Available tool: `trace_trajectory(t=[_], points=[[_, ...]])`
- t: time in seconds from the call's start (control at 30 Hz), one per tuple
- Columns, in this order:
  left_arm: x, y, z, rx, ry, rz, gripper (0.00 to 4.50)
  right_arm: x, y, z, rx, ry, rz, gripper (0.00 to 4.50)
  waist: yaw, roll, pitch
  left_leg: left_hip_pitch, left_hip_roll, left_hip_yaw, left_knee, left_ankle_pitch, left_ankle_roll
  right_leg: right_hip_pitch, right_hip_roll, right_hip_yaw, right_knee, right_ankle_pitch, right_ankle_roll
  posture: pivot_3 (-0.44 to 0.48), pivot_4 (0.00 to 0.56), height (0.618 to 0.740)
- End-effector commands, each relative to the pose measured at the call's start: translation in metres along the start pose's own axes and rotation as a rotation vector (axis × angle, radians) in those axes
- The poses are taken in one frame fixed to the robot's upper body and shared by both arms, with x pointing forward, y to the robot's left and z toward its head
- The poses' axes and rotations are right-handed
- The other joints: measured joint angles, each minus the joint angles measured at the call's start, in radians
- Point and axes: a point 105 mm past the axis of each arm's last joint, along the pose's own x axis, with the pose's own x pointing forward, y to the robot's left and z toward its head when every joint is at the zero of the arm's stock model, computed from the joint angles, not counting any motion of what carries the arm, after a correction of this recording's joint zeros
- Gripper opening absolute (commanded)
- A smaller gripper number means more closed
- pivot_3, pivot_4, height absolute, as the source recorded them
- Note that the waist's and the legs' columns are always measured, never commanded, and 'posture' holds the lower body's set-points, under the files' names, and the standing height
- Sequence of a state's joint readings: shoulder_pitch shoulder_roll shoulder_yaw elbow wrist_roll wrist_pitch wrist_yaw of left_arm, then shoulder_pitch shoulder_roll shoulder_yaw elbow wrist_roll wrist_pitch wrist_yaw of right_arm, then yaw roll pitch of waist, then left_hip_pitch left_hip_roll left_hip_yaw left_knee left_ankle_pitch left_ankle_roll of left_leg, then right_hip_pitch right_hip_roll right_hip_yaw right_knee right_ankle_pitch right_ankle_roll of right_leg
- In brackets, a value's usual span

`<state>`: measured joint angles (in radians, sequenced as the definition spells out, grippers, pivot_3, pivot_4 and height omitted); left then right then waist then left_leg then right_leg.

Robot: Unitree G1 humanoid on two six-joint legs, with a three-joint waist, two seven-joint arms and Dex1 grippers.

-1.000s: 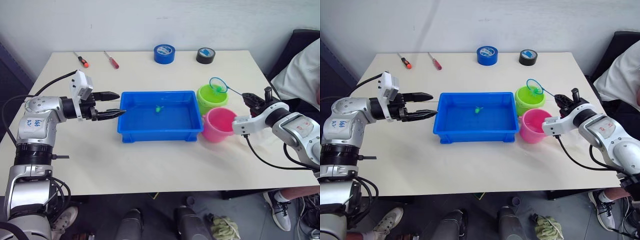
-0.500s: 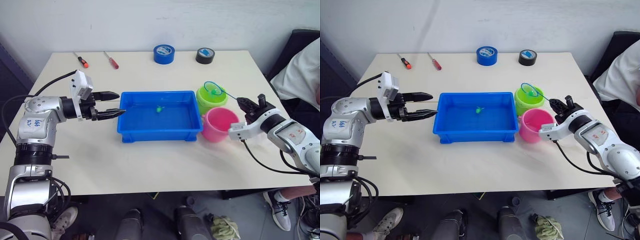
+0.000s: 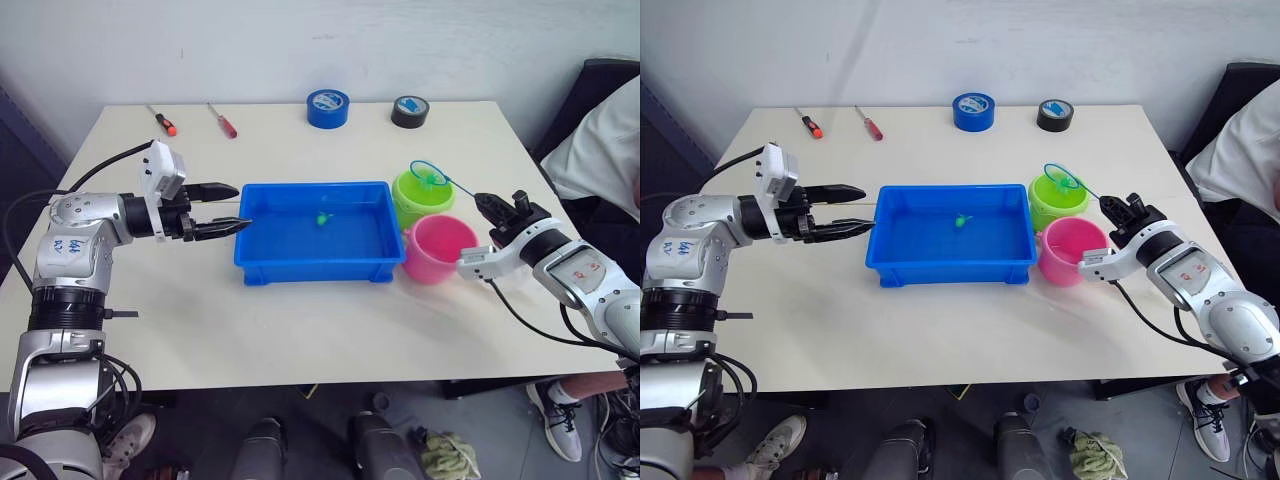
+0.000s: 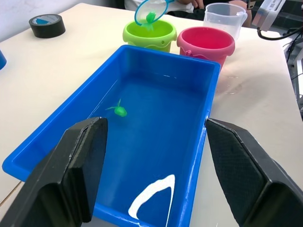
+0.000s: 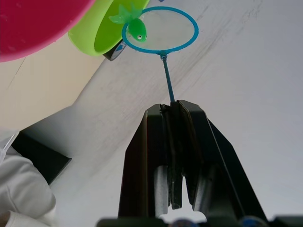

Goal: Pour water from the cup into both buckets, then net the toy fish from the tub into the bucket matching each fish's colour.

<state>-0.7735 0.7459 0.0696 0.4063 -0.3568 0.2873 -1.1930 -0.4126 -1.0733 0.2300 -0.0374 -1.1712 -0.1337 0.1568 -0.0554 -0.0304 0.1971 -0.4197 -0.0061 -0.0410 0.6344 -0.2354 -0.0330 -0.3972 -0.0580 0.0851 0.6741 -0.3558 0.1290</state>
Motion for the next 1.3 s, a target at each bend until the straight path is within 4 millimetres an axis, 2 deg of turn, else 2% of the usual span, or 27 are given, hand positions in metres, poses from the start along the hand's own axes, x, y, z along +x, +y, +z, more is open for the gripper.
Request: trace_trajectory(t=[0.03,0.37,0.6,0.7,0.8,0.9,0.97,1.1,1.2,1.23,1.3], points=[[-0.007,0.001,0.011,0.032,-0.028,0.017,3.58,-0.001,-0.015,-0.014,-0.035,0.049,-0.056,0.0,0.0,0.0,0.0,0.0,0.0,0.0,0.0,0.0,0.0,0.0,0.0,0.0,0.0,0.0,0.0,0.0,0.15,0.734],[-0.007,0.002,0.012,0.037,-0.025,0.019,3.58,-0.002,-0.016,-0.019,-0.111,0.097,-0.091,0.0,0.0,0.0,0.0,0.0,0.0,0.0,0.001,0.0,0.0,0.0,0.0,0.0,0.001,0.0,0.0,0.0,0.15,0.734],[-0.006,0.002,0.013,0.039,-0.027,0.015,3.58,-0.004,-0.006,-0.014,-0.143,0.085,-0.074,0.0,0.0,0.0,0.0,0.0,0.0,0.0,0.001,0.0,0.0,0.0,0.0,0.0,0.001,0.0,0.0,0.0,0.15,0.734],[-0.006,0.003,0.013,0.04,-0.027,0.016,3.58,-0.002,-0.01,-0.017,-0.111,0.101,-0.087,0.0,-0.001,0.0,0.0,0.0,0.0,0.0,0.001,0.0,0.0,0.0,0.0,0.0,0.001,0.0,0.0,0.0,0.15,0.734],[-0.007,0.002,0.013,0.04,-0.027,0.018,3.58,-0.001,-0.028,-0.019,-0.01,0.112,-0.13,0.0,-0.002,0.0,0.0,0.0,0.0,0.0,0.001,0.0,0.0,0.0,0.0,0.0,0.001,0.0,0.0,0.0,0.15,0.734],[-0.012,0.004,0.015,0.039,-0.03,0.032,3.58,-0.001,-0.059,-0.022,0.214,0.089,-0.186,0.0,-0.004,0.0,0.0,0.0,0.0,0.0,0.001,0.0,0.0,0.0,0.001,0.0,0.002,0.0,0.0,0.0,0.15,0.734],[-0.017,0.005,0.017,0.03,-0.03,0.037,3.58,0.0,-0.076,-0.022,0.521,0.049,-0.173,0.0,-0.007,0.0,0.0,0.0,0.001,0.0,0.002,0.0,0.0,0.0,0.001,0.0,0.003,0.0,0.0,0.0,0.15,0.734],[-0.025,0.007,0.016,0.003,-0.014,0.048,3.58,0.002,-0.079,-0.02,1.023,-0.049,-0.014,0.0,-0.003,0.0,0.0,0.001,0.002,-0.003,0.002,0.0,0.0,0.002,0.002,-0.002,0.002,0.0,0.0,0.0,0.15,0.734],[-0.029,0.009,0.016,-0.002,-0.015,0.059,3.58,0.002,-0.078,-0.016,1.321,-0.116,0.083,0.0,0.003,0.0,0.0,0.001,0.001,-0.004,0.003,0.0,0.0,0.004,0.0,-0.003,0.001,0.0,0.0,0.0,0.15,0.734],[-0.03,0.008,0.015,-0.003,-0.013,0.059,3.58,0.0,-0.073,-0.007,1.447,-0.151,0.188,0.0,0.007,0.0,0.0,0.001,0.0,-0.004,0.003,0.0,0.0,0.004,0.0,-0.003,0.001,0.0,0.0,0.0,0.15,0.734],[-0.032,0.007,0.013,-0.005,-0.006,0.061,3.58,-0.005,-0.07,0.009,1.583,-0.235,0.345,0.0,0.01,0.0,0.0,0.001,0.0,-0.005,0.003,0.0,0.0,0.004,-0.001,-0.004,0.001,0.0,0.0,0.0,0.15,0.734]])
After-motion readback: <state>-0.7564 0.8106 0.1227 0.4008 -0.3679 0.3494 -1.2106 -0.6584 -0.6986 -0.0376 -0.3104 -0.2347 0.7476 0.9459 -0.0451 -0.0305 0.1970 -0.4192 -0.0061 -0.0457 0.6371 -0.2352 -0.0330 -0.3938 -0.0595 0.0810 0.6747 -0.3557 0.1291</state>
